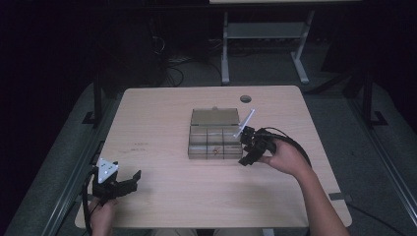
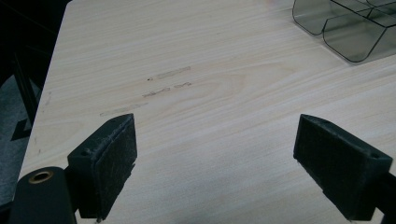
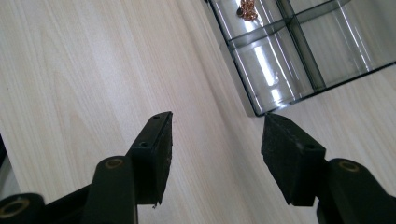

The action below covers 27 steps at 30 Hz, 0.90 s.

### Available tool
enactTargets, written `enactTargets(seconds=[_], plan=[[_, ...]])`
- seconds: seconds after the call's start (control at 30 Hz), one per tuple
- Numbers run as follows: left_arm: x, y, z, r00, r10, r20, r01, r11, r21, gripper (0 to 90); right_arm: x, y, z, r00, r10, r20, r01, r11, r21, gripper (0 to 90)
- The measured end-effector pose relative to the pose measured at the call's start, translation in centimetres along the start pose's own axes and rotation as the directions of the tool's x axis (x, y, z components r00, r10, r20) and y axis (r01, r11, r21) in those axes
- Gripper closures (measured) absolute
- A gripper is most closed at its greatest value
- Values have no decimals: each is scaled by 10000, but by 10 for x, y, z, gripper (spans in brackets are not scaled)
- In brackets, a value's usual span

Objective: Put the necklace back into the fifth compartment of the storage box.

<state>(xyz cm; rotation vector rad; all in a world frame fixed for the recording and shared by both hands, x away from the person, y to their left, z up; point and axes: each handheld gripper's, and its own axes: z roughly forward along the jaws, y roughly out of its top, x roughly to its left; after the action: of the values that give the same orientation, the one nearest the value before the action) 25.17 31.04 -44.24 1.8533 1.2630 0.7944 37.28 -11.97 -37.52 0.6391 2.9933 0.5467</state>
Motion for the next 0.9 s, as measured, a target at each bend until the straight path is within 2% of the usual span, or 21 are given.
enactTargets(seconds=[0.57, 0.9], plan=[[-2, 0, 1, 9999, 128, 14, -128, 9999, -5, 130, 3, -33, 2, 9992, 393, -27, -393, 9992, -101, 426], [-3, 0, 0, 9998, 188, 42, -188, 9998, 1, 130, 5, -60, 7, 9969, 781, -60, -782, 9968, -150, 426]])
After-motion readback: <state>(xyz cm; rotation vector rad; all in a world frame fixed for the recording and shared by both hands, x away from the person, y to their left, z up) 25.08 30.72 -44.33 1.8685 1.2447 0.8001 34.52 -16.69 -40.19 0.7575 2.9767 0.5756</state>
